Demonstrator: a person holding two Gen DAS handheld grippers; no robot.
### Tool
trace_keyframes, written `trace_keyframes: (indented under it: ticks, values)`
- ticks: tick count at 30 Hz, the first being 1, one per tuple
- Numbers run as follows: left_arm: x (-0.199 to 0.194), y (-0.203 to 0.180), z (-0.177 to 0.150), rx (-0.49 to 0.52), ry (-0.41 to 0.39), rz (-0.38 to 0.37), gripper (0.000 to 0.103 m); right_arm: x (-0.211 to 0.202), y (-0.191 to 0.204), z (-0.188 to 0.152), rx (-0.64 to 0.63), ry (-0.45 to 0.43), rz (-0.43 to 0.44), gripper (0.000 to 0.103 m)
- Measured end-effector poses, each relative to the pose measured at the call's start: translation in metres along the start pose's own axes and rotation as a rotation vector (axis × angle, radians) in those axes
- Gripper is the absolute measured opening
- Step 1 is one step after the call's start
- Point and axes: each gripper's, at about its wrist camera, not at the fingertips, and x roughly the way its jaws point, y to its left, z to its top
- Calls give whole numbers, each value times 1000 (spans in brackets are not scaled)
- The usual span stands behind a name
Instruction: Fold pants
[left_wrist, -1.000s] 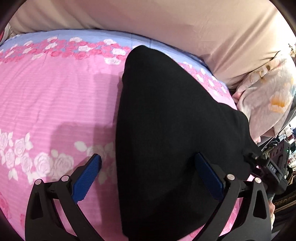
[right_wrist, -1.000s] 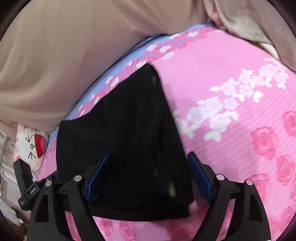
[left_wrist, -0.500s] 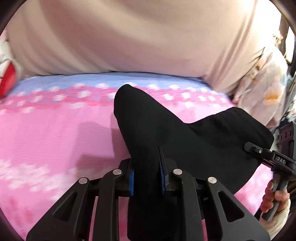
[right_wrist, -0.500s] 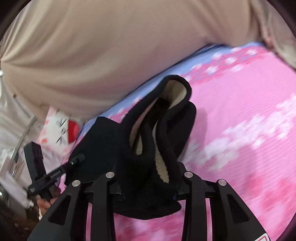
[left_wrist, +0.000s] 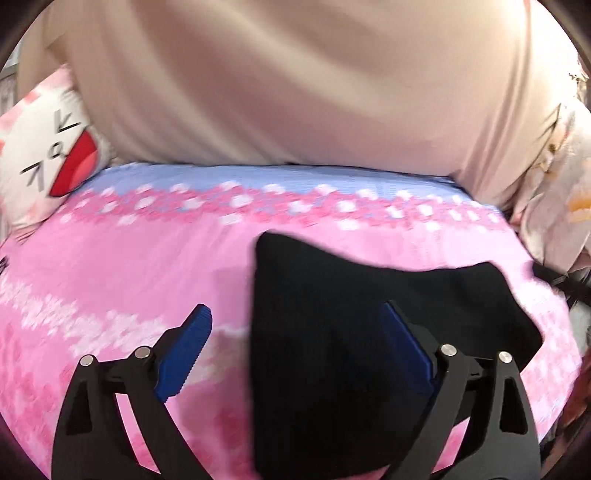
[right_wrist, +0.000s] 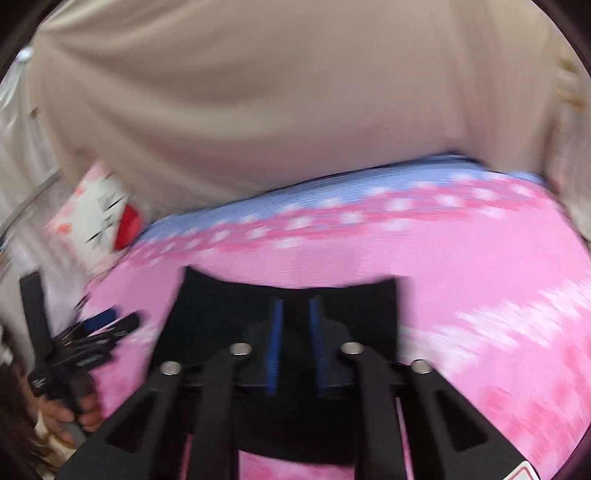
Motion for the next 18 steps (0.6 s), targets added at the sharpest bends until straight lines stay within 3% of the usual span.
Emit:
trace_keyframes:
  ticks: [2,3,4,5,6,7,9,11,13,14,16,18]
  values:
    - [20,-15,11,16,4,-18,90,46,-1,2,-35,69,-71,8]
    - [33,-19,13,37,16,12,90,62,-13,-1,-25,94,-119,8]
    - [57,-23,12,66,55,91,90,84,-37,-6,17,130,-203,0]
    - [81,-21,8,78,106,167,90,94,-57,-10,71,151,-195,0]
    - [93,-20,4,73,135,180,92,93,-84,-13,228,130,-99,0]
    - [109,-11,-3,45,186,161,92,88,-88,-9,288,135,-75,0]
    - [112,7,-6,-42,198,105,92,74,-62,2,198,94,-135,0]
    - [111,12,-5,-45,198,98,92,67,-42,7,80,62,-195,3]
    - [110,12,-7,-44,200,97,92,84,-63,5,70,96,-294,0]
    - [112,10,-7,-42,201,95,92,100,-93,-3,145,156,-351,0]
    - [108,11,-7,-41,203,82,93,90,-118,-8,314,134,-200,0]
    - [98,4,0,-28,177,101,92,55,-104,-4,301,44,-173,2]
